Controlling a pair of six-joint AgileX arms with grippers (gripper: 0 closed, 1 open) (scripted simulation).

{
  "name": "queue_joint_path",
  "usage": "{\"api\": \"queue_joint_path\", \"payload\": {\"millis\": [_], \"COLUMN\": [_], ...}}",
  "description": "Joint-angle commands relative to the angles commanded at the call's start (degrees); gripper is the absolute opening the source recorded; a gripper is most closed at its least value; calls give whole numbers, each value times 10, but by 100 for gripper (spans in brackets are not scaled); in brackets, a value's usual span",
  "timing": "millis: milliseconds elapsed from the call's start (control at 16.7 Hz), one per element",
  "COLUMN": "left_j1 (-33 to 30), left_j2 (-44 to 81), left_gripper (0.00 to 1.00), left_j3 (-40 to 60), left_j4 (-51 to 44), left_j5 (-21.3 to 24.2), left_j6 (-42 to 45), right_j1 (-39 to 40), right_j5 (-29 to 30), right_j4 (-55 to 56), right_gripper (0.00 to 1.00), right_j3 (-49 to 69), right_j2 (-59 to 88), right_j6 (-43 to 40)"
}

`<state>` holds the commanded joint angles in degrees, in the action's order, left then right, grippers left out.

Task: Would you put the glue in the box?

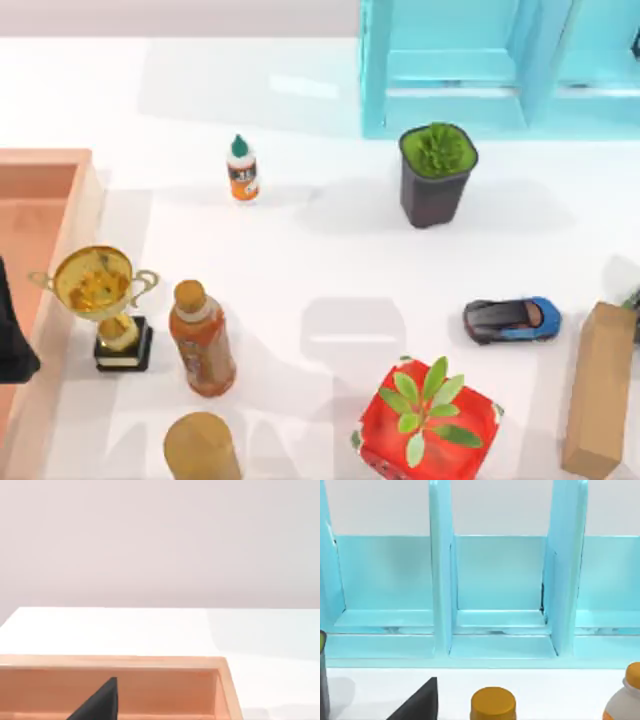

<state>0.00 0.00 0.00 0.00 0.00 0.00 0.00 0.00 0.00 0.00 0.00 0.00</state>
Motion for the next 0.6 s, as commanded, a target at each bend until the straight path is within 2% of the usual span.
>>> {"api": "queue_joint_path", "payload": {"millis": [300,600], "left_j1": [-15,-76], "left_j2": [36,215], "left_gripper": [100,100], "left_j3": [24,126], "left_j4": [3,15], "left_j5": [-10,-52], "left_j6": [-10,-50], "right_j1": [0,0], "right_j5": [0,0], "right_j4": [0,0], "right_gripper": [100,100], "right_j3": [0,0], "right_j2": [0,0], "right_j6": [0,0]}}
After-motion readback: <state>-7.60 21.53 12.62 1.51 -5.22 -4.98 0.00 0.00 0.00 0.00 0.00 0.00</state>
